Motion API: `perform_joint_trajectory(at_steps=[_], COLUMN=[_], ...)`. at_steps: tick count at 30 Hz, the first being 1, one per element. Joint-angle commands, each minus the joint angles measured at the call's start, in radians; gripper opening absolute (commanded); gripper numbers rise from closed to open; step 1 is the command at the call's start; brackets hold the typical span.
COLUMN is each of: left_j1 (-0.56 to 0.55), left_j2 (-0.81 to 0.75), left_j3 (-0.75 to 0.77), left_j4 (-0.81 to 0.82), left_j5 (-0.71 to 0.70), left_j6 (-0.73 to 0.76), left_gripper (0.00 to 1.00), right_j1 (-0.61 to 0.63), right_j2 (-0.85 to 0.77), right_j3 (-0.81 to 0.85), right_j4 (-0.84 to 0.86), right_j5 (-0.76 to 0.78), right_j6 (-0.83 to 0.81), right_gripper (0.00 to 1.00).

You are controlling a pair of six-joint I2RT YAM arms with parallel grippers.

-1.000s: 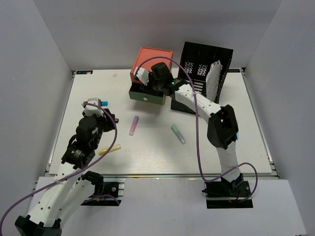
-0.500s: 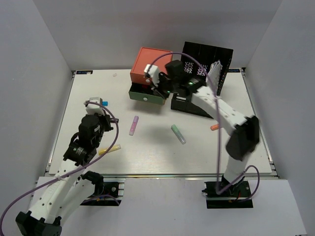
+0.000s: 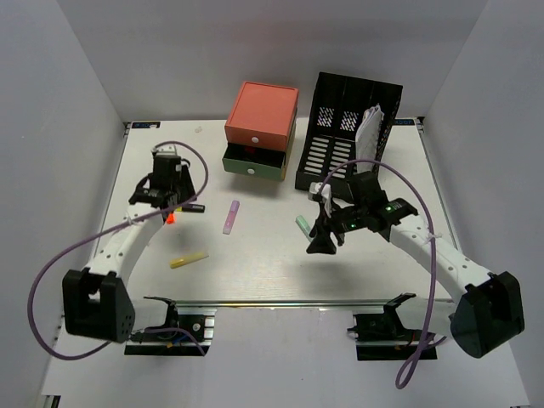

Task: Organize the desk

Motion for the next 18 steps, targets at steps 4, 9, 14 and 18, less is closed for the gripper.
perform_joint_trajectory(at_steps=[4, 9, 14, 18], left_j1=[0.176, 0.255, 0.279, 0.289], left_j2=[0.165, 0.247, 0.277, 0.342], left_j3=[0.147, 0.124, 0.097, 0.107], left_j4=[-0.103, -0.1, -0.059, -0.043], left_j5=[0.174, 0.221, 0.23, 0.246], left_j6=[-0.003, 0.026, 0.074, 0.077], left_gripper=[0.72, 0.81, 0.77, 0.68], right_j1=[-0.048, -0.071, -0.078, -0.089], right_j2=[-0.082, -0.088, -0.148, -0.158], right_j3=[0.011, 0.003, -0.018, -0.023], right_j4=[0.038, 0.013, 0.055, 0.07], right_j5=[-0.142, -0.122, -0.06, -0.037], right_j6=[-0.043, -0.067, -0.053, -0.049], right_gripper=[0.63, 0.56, 0.52, 0.52])
